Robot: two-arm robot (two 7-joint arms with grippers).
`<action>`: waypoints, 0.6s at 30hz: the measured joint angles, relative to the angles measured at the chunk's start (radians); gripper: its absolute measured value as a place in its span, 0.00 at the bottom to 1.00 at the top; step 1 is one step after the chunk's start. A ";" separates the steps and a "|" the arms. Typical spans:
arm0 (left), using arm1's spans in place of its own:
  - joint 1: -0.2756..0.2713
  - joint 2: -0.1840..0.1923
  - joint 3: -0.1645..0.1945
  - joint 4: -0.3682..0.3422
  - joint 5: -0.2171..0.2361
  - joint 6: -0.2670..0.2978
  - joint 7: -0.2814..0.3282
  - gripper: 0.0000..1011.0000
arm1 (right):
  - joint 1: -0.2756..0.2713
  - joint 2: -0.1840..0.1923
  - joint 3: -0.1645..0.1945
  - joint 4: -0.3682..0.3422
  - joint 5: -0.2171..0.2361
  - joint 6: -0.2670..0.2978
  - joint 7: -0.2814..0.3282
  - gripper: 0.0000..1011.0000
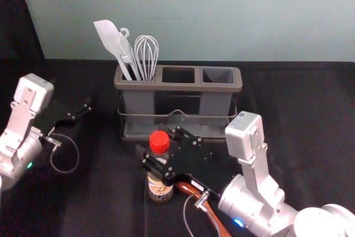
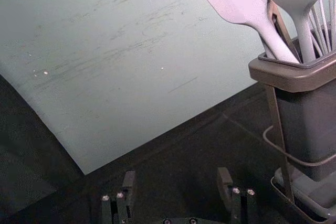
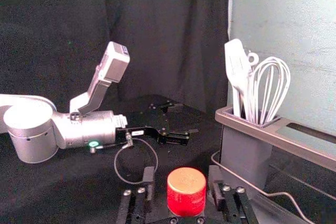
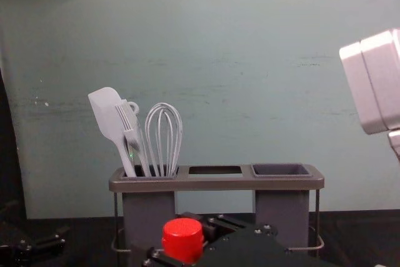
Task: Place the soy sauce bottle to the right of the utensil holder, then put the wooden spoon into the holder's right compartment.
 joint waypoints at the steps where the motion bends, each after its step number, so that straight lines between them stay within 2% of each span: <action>1: 0.000 0.000 0.000 0.000 0.000 0.000 0.000 0.99 | 0.001 -0.002 0.001 0.000 -0.002 0.002 0.003 0.65; 4: 0.000 0.000 0.000 0.000 0.000 0.000 0.000 0.99 | 0.001 -0.004 0.002 -0.001 -0.004 0.005 0.005 0.57; 7: 0.000 0.000 0.000 0.000 0.000 0.000 0.000 0.99 | 0.001 -0.006 0.003 -0.007 -0.007 0.008 0.006 0.45; 10: 0.000 0.000 0.000 0.000 0.000 0.000 0.000 0.99 | -0.002 -0.006 0.004 -0.016 -0.009 0.010 0.010 0.38; 18: 0.000 0.000 0.000 0.000 0.000 0.000 0.000 0.99 | -0.014 0.005 0.021 -0.059 0.010 0.012 0.022 0.37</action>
